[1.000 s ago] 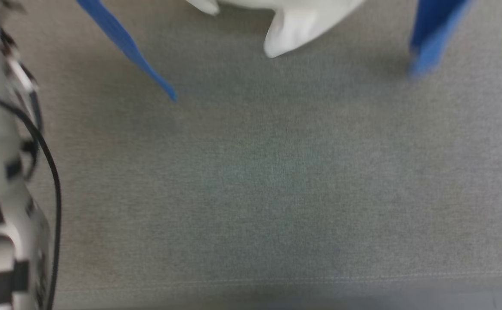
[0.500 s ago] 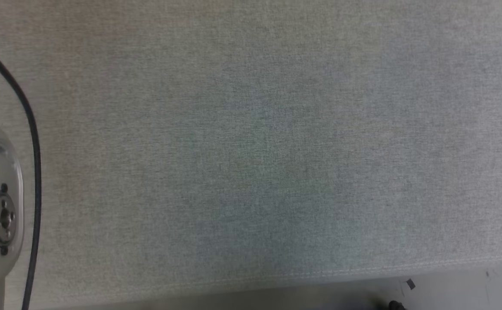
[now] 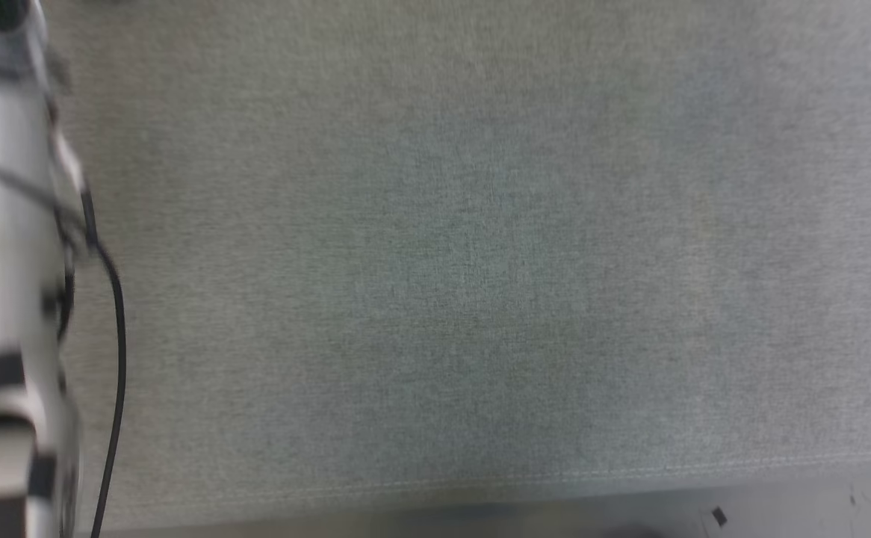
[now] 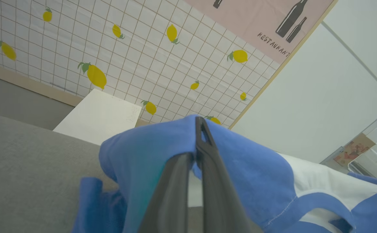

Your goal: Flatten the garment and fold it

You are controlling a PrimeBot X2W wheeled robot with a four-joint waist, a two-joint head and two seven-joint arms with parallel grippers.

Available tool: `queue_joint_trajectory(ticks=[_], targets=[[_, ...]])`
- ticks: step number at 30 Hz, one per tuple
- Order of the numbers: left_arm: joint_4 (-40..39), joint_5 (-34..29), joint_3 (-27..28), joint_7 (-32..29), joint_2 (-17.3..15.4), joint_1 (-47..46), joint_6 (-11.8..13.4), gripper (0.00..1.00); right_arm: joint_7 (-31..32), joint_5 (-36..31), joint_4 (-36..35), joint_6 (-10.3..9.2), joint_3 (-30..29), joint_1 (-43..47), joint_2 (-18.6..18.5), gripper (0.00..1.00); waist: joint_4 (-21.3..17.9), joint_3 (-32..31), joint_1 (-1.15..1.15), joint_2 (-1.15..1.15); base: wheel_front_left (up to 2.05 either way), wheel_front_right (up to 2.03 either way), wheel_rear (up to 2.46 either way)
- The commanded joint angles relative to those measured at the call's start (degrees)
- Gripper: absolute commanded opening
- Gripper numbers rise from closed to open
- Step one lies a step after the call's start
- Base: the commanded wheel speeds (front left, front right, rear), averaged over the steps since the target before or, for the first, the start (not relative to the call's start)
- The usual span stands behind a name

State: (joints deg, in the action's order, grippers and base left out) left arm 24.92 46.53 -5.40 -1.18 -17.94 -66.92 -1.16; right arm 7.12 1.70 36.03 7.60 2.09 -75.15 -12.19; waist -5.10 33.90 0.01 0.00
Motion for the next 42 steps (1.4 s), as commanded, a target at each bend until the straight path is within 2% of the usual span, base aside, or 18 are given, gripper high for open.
queue_joint_trajectory(ticks=[1,4,7,11,14,17,23,29,34,42], targets=[[-0.68,-1.66,-1.14,-0.54,-1.56,4.66,-0.69,0.00,1.06,2.69,-0.69,-0.11,0.97,4.22,-0.65,0.00,0.92,-3.89,-0.01,0.00,0.00,0.00,0.00],[-3.14,-2.11,-2.69,-2.09,-2.72,15.27,-0.76,0.00,5.16,8.20,-4.60,-0.11,2.82,14.52,-1.72,0.00,1.31,-7.78,-0.01,0.00,0.00,0.00,0.00],[-6.76,-0.93,-2.77,-3.36,-2.84,25.83,0.38,0.00,10.12,12.09,-10.84,-0.11,3.08,25.53,-2.68,0.00,1.54,-11.33,-0.01,0.00,0.00,0.00,0.00],[-12.47,1.65,-1.94,-4.26,-1.83,40.58,2.89,0.00,16.65,14.32,-21.56,-0.11,-0.73,41.85,-2.82,0.00,2.00,-15.60,-0.01,0.00,0.00,0.00,0.00],[-15.84,2.65,-1.70,-4.34,-0.85,49.30,4.84,0.00,19.57,13.95,-28.60,-0.11,-5.14,51.65,-0.97,0.00,2.35,-17.68,-0.01,0.00,0.00,0.00,0.00],[-18.18,3.03,-2.38,-4.92,-0.25,56.65,6.17,0.00,21.88,12.57,-34.70,-0.11,-9.50,59.99,2.50,0.00,2.79,-19.37,-0.01,0.00,0.00,0.00,0.00],[-20.06,3.16,-4.00,-6.57,-0.10,65.26,7.66,0.00,23.96,9.57,-40.60,-0.11,-16.21,70.29,7.75,0.00,3.71,-21.75,-0.01,0.00,0.00,0.00,0.00],[-20.10,3.58,-4.95,-7.48,0.02,68.89,7.95,0.00,24.18,9.72,-39.30,-0.11,-20.33,75.73,9.24,0.00,4.67,-23.11,-0.01,0.00,0.00,0.00,0.00],[-19.06,2.72,-6.36,-8.26,-0.22,70.15,8.33,0.00,22.26,11.93,-32.34,-0.11,-20.68,77.05,9.29,0.00,4.85,-23.74,-0.01,0.00,0.00,0.00,0.00],[-17.28,1.22,-9.06,-8.73,0.30,69.84,8.03,0.00,19.70,10.80,-23.00,-0.11,-20.44,75.74,9.30,0.00,4.81,-24.15,-0.01,0.00,0.00,0.00,0.00]])
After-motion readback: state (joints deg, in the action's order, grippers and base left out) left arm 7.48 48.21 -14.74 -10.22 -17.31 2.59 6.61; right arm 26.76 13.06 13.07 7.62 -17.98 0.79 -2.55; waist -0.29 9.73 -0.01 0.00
